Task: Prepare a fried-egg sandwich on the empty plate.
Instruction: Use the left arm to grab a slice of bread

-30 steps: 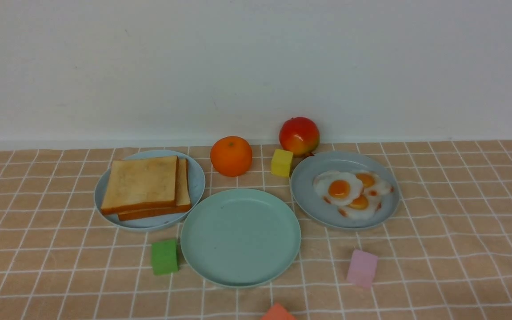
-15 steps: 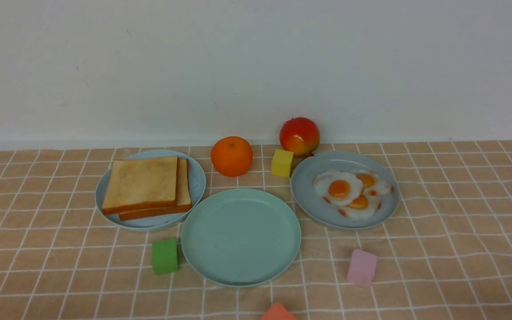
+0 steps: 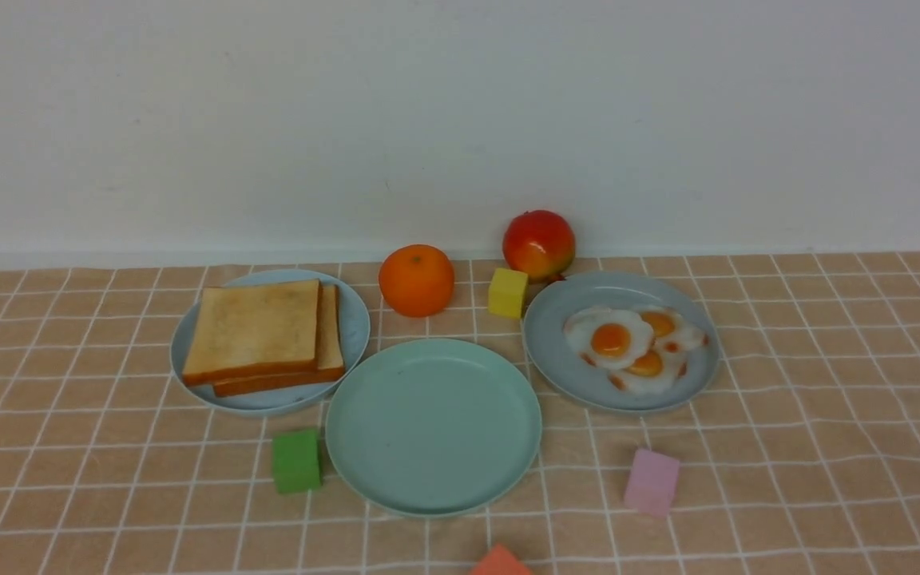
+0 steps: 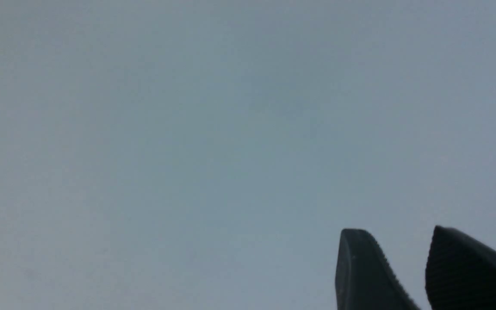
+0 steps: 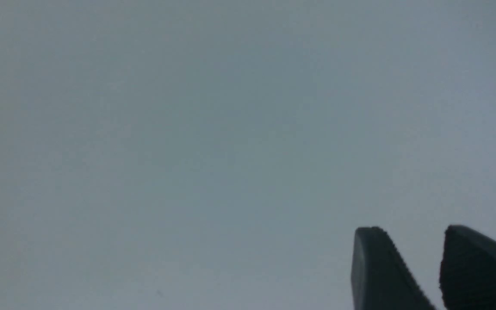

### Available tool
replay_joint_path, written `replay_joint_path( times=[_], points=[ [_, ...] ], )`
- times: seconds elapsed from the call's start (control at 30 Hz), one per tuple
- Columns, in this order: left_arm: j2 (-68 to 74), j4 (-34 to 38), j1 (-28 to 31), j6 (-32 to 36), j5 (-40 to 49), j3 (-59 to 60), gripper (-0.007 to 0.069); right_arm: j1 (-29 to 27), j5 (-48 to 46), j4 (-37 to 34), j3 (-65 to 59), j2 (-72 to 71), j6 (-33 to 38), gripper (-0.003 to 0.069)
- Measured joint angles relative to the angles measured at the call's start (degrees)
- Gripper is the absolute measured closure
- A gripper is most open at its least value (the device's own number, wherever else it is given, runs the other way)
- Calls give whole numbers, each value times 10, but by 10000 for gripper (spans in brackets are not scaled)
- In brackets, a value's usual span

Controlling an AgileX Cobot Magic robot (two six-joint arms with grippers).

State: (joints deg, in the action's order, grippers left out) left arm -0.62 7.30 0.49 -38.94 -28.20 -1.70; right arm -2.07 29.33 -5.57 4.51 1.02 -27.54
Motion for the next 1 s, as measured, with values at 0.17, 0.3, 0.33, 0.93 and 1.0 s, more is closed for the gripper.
replay_joint_path(
  times=[0.17, 0.3, 0.33, 0.93, 1.0],
  points=[
    [63, -73, 0, -9, 50, -181, 386, 0, -58, 13, 192, 97, -74, 419],
    [182, -127, 0, -15, 151, -359, 386, 0, -139, 107, 347, 194, -83, 419],
    [182, -129, 0, -15, 159, -359, 386, 0, -145, 114, 363, 199, -83, 419],
    [709, -104, 0, -13, 635, -540, 386, 14, -562, 250, 427, 501, -112, 419],
    [779, -57, 0, 13, 642, -548, 386, 42, -566, 207, 412, 515, -102, 419]
  ],
)
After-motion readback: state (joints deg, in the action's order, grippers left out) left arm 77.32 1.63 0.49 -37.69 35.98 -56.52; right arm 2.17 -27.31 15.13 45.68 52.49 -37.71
